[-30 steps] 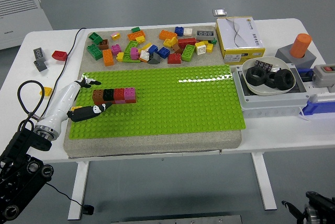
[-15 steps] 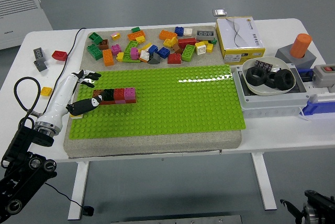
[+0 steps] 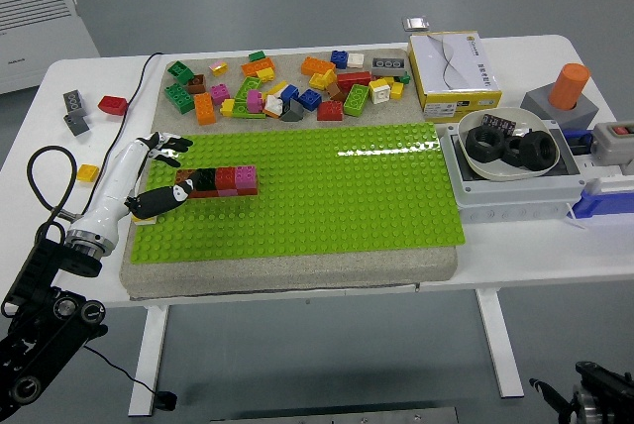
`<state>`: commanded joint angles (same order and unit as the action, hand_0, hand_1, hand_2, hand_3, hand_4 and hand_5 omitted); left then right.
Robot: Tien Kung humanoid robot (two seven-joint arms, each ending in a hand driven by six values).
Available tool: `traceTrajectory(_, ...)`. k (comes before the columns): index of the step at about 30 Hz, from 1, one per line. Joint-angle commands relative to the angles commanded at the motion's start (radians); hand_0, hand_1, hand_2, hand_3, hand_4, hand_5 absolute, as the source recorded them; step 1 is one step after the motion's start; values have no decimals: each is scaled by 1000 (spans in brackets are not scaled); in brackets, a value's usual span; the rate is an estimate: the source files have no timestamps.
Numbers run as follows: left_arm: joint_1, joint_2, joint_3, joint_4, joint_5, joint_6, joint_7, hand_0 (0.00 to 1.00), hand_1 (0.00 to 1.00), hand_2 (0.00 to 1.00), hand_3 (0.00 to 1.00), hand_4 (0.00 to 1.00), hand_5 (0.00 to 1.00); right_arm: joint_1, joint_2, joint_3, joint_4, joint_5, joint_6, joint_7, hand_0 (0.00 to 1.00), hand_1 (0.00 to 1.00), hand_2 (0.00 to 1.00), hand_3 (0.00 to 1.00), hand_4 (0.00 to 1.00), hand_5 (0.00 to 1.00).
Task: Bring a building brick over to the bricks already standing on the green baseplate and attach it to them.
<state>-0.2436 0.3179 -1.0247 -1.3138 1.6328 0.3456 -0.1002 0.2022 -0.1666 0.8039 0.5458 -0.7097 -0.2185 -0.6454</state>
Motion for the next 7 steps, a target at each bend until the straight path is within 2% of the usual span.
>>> traceTrajectory(7, 0, -2, -3, 8, 5, -33, -4, 812, 658, 700, 646, 760, 123, -1, -2, -3, -1, 4, -1, 0, 597, 604, 675, 843, 975, 998)
